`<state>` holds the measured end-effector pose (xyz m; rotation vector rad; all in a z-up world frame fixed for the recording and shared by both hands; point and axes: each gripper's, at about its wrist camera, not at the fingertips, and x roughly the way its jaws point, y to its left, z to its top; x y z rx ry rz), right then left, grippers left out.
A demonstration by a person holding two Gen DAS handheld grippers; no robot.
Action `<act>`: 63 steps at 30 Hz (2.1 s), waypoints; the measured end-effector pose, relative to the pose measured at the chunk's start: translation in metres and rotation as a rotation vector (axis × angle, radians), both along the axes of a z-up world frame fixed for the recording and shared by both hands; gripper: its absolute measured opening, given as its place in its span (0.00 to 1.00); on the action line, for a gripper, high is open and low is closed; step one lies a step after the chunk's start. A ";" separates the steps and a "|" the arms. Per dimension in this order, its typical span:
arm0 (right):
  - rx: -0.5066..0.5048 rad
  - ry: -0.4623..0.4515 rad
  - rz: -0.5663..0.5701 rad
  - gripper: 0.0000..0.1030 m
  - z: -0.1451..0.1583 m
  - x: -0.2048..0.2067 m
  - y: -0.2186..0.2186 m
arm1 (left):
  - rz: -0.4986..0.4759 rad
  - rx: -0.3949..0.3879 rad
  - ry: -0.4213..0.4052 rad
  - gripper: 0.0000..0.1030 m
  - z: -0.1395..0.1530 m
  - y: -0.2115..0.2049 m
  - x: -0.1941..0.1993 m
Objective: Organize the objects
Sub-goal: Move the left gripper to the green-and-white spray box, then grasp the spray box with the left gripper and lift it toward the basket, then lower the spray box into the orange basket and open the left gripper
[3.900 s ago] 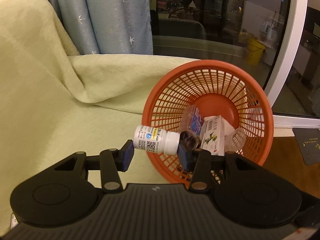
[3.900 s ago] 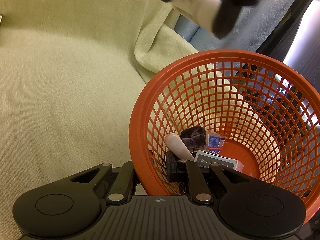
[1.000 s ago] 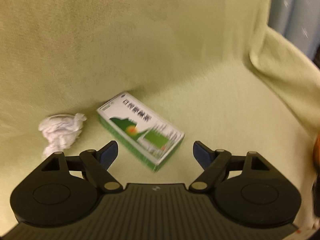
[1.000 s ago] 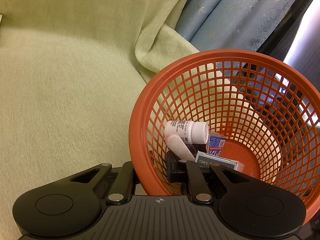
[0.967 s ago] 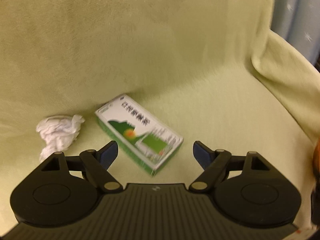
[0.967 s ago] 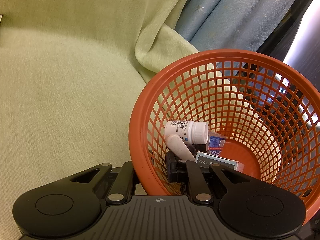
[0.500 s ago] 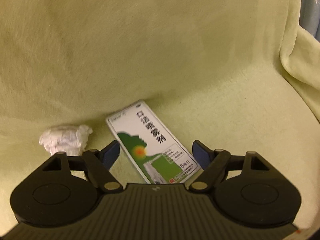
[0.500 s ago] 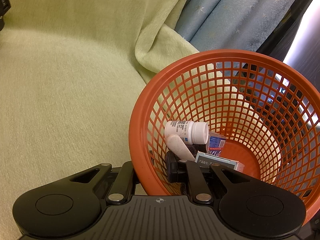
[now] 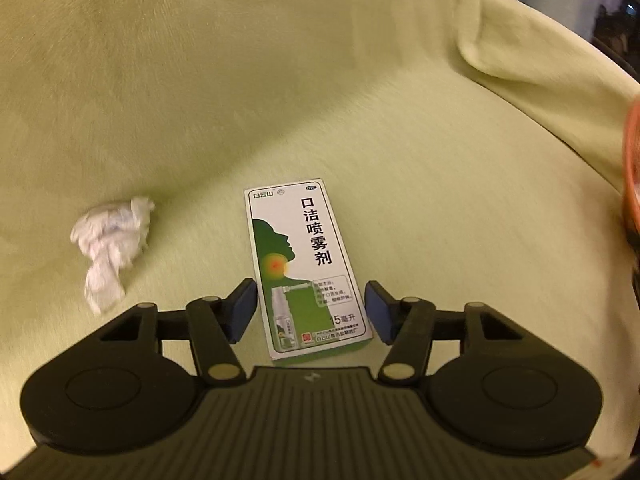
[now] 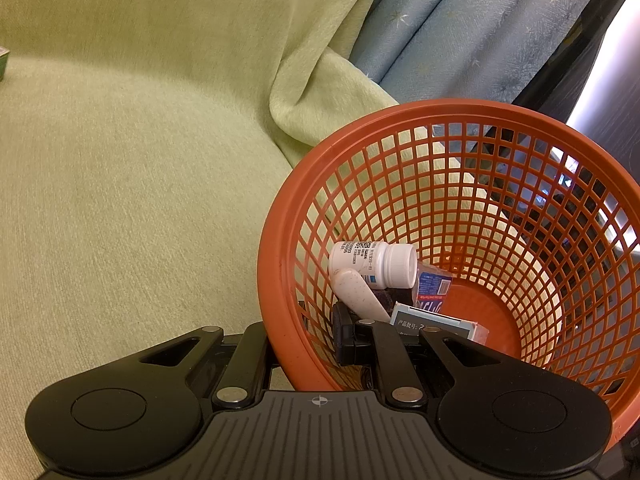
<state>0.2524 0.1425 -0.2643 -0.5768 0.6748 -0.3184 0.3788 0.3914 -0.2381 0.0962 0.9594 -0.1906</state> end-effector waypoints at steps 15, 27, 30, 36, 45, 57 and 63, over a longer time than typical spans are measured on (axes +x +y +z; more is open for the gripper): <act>0.002 -0.002 0.000 0.09 0.001 -0.001 0.000 | 0.083 0.084 -0.059 0.49 -0.020 -0.006 -0.005; 0.001 0.000 0.000 0.09 0.000 -0.001 0.000 | -0.142 0.129 -0.063 0.49 0.025 -0.021 -0.014; -0.001 0.001 0.001 0.09 0.000 -0.001 0.000 | -0.191 0.121 -0.075 0.49 0.040 -0.030 -0.015; 0.000 0.001 0.000 0.09 0.000 -0.002 0.000 | -0.317 0.114 -0.111 0.49 0.073 -0.058 -0.018; 0.000 0.001 0.001 0.09 0.001 -0.002 0.000 | -0.573 0.089 -0.150 0.49 0.118 -0.124 -0.029; 0.004 -0.003 0.000 0.09 0.001 -0.004 0.000 | -0.908 0.039 -0.105 0.49 0.140 -0.255 -0.030; 0.006 -0.004 0.002 0.08 0.001 -0.004 0.000 | -0.967 -0.020 -0.096 0.60 0.131 -0.316 -0.023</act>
